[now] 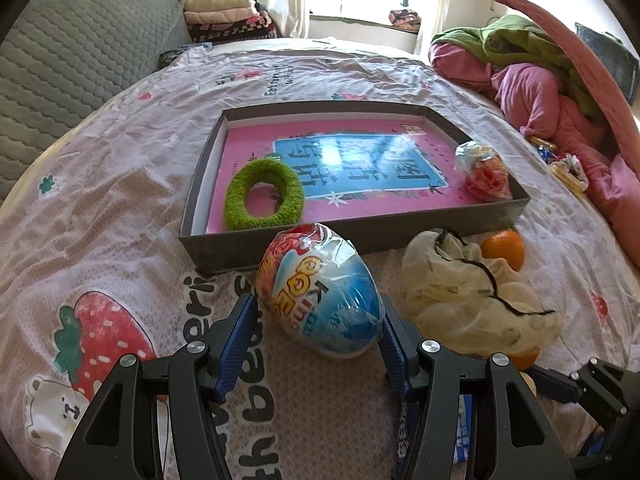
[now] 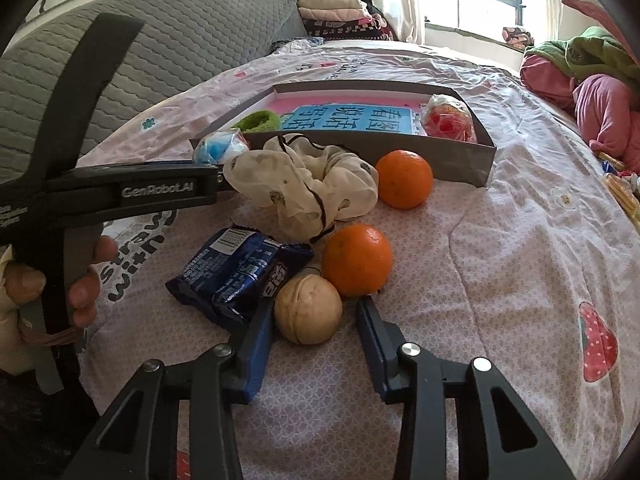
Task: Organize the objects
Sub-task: 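Close the left gripper on the large Kinder Joy egg and lift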
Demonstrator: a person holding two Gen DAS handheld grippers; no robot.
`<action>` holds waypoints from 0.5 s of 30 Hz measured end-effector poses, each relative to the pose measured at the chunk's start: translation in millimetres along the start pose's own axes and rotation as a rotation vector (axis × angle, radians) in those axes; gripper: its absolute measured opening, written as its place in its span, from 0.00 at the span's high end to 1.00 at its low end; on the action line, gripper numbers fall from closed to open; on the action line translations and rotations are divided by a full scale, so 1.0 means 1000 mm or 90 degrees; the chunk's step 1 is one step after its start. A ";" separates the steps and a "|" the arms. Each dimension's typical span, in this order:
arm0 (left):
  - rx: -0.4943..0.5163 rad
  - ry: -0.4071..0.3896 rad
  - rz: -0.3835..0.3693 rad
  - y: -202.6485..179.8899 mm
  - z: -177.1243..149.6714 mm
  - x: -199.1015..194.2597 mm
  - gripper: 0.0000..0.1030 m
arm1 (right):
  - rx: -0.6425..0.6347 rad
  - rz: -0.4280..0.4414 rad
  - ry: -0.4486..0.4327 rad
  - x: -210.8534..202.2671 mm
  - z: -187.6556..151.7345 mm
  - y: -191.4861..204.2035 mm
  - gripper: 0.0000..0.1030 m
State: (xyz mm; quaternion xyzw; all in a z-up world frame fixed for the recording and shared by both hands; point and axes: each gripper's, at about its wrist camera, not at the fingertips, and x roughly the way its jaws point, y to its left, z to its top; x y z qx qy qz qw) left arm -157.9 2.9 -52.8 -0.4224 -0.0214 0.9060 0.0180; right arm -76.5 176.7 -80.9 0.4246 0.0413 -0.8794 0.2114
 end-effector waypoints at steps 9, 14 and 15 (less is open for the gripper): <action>-0.030 0.013 0.023 0.016 0.004 0.010 0.36 | 0.003 0.017 -0.001 0.000 -0.001 0.001 0.67; -0.044 0.020 0.026 0.024 0.006 0.017 0.36 | 0.003 0.023 -0.001 -0.001 0.000 0.001 0.67; -0.047 0.021 0.025 0.026 0.005 0.017 0.36 | 0.005 0.025 -0.002 -0.001 -0.001 0.001 0.67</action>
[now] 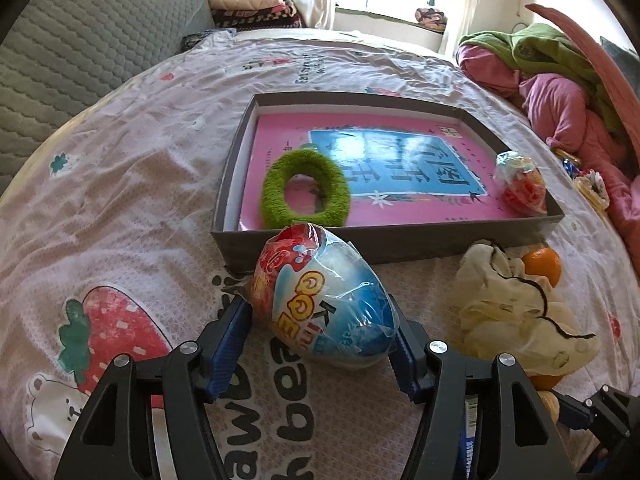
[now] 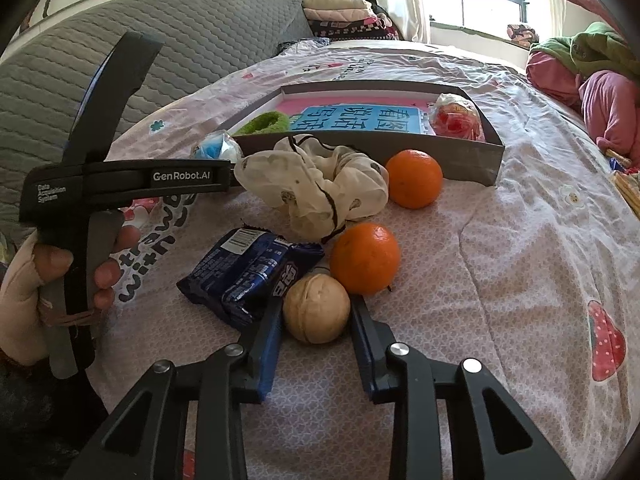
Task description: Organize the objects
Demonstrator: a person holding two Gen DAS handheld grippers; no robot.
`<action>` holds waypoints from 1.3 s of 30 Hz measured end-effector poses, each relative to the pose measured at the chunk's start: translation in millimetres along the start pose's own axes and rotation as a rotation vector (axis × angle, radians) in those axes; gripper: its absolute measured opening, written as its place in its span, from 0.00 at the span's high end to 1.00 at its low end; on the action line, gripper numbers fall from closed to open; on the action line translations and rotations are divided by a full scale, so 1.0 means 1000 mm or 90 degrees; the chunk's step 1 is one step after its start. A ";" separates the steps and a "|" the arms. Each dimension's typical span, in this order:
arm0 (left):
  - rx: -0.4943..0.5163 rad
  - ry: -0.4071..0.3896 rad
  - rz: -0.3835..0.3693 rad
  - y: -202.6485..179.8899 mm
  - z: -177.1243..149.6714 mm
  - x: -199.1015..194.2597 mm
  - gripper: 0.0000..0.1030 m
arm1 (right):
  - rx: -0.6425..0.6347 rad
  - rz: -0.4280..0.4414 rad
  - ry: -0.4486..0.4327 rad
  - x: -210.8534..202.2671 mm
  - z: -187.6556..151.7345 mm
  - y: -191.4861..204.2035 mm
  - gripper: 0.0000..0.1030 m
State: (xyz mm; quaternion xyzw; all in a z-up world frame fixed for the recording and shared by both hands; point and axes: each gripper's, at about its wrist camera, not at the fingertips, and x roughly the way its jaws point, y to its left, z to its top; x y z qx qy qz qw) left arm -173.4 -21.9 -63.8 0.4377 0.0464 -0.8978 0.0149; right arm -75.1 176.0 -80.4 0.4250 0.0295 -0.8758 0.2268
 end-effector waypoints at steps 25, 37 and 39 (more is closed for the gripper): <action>-0.029 -0.005 -0.062 0.014 -0.005 -0.013 0.46 | 0.015 0.017 -0.028 -0.016 0.001 -0.007 0.67; 0.007 -0.046 -0.074 0.004 -0.007 -0.038 0.46 | 0.006 0.010 -0.083 -0.031 0.010 -0.009 0.67; 0.011 -0.046 -0.079 0.002 -0.009 -0.040 0.46 | 0.007 0.009 -0.091 -0.032 0.011 -0.009 0.67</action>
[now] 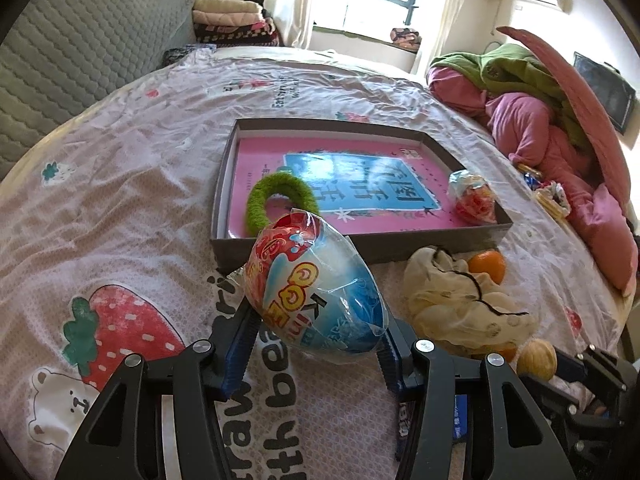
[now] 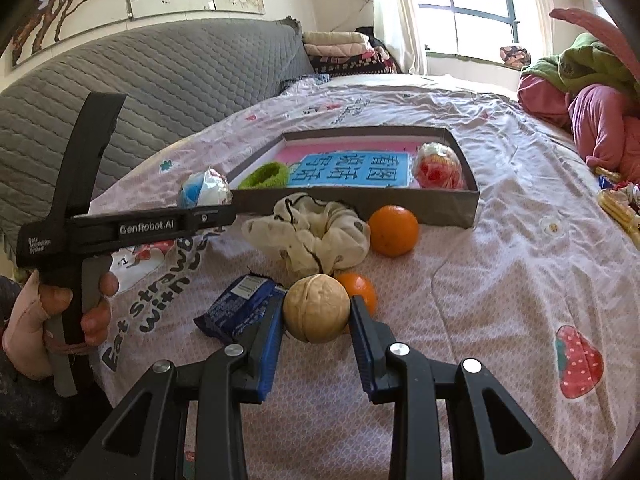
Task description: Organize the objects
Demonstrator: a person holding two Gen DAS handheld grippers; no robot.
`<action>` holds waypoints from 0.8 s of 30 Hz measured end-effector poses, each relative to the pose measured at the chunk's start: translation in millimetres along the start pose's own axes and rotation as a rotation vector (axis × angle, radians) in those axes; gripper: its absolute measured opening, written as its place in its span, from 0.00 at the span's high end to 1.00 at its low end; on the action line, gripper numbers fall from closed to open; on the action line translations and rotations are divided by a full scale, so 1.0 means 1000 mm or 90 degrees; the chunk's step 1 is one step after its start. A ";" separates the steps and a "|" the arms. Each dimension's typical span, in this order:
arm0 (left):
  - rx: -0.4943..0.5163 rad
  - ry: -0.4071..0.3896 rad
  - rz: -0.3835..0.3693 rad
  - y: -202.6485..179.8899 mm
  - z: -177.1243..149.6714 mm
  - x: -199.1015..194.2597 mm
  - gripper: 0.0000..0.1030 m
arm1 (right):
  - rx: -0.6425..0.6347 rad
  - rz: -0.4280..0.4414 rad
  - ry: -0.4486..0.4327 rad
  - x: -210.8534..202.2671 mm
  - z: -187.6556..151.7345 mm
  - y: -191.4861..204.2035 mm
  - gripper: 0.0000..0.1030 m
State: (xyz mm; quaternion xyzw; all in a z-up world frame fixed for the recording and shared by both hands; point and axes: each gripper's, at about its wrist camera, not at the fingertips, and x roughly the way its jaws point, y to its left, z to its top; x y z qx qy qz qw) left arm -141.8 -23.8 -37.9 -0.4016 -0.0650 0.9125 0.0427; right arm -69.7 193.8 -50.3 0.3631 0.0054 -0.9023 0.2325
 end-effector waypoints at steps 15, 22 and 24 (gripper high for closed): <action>0.025 -0.014 -0.022 -0.009 -0.003 -0.011 0.46 | 0.033 -0.001 -0.033 -0.007 0.009 -0.016 0.67; 0.055 -0.032 -0.027 -0.020 -0.005 -0.017 0.46 | 0.039 0.002 -0.038 -0.007 0.011 -0.019 0.67; 0.059 -0.033 -0.031 -0.021 -0.006 -0.018 0.46 | 0.037 -0.001 -0.038 -0.006 0.012 -0.019 0.67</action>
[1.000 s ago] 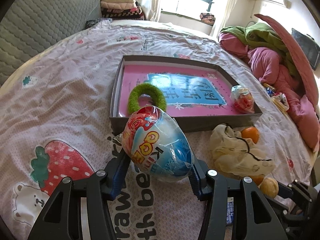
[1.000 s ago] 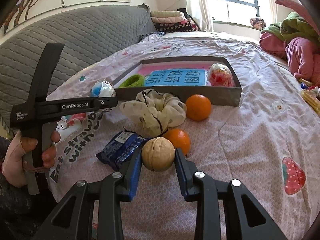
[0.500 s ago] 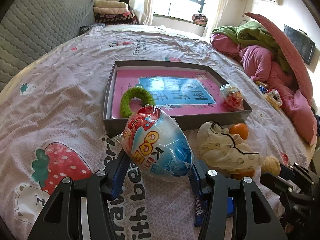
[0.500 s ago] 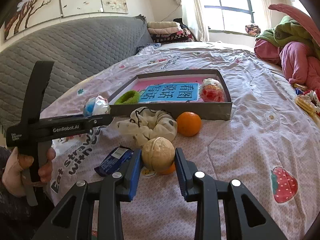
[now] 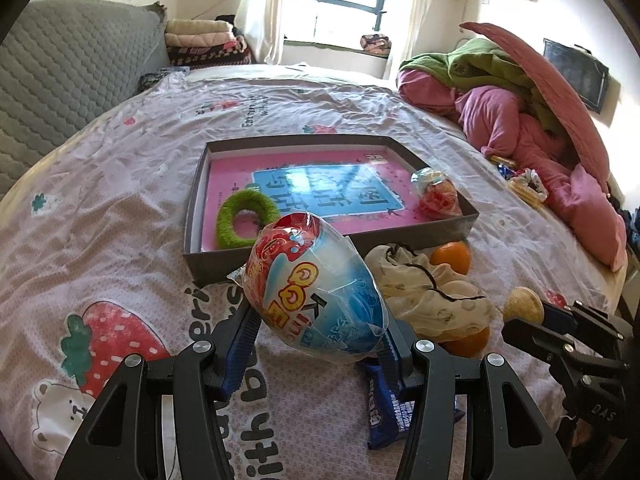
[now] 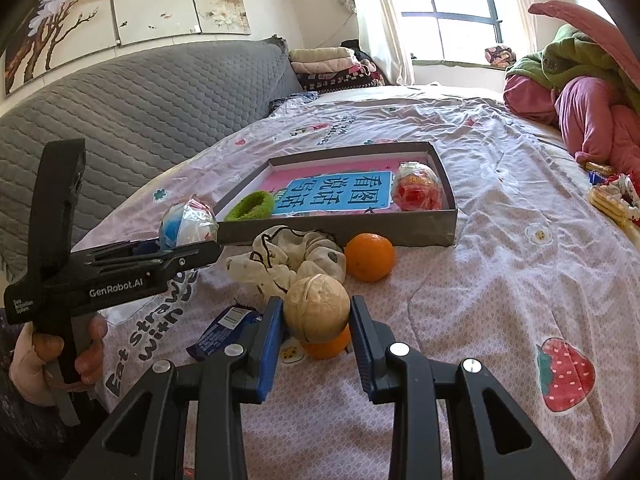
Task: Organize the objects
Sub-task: 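Carry Kinder egg toward box with left gripper while right gripper carries walnut ball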
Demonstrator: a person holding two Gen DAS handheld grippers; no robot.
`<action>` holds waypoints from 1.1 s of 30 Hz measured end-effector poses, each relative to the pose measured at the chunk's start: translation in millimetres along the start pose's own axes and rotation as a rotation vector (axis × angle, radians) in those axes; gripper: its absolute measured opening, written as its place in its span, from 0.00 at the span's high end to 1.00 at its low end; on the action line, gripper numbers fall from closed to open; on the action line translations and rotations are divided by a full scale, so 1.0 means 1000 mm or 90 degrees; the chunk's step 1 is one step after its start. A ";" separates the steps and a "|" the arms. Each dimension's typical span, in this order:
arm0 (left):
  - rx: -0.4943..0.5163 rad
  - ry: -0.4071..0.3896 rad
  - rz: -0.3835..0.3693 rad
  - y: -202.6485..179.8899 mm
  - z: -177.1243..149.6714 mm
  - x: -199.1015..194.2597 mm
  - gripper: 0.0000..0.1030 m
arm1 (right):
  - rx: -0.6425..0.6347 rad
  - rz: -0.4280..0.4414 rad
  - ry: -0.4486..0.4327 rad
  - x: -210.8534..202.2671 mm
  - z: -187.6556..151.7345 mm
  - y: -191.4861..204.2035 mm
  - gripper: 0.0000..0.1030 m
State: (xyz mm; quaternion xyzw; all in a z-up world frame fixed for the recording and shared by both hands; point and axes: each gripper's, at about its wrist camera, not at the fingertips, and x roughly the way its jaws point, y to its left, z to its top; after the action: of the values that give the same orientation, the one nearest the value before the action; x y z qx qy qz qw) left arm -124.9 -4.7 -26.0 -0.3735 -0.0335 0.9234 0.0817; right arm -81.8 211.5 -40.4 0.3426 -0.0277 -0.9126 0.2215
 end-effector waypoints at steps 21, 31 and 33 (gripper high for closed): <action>0.002 -0.010 0.005 0.000 0.000 -0.002 0.46 | -0.044 -0.034 -0.026 0.002 0.022 0.000 0.67; 0.010 -0.018 0.015 -0.002 -0.002 -0.002 0.46 | -0.043 -0.022 -0.035 0.004 0.034 -0.005 0.67; 0.011 -0.018 0.015 -0.002 -0.002 -0.002 0.46 | -0.047 -0.022 -0.037 0.004 0.035 -0.004 0.67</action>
State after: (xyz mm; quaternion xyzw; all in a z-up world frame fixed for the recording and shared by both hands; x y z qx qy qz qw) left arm -122.0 -2.8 -25.5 -0.3600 -0.0226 0.9297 0.0738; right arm -108.6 209.8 -16.9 0.3083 0.0053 -0.9262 0.2169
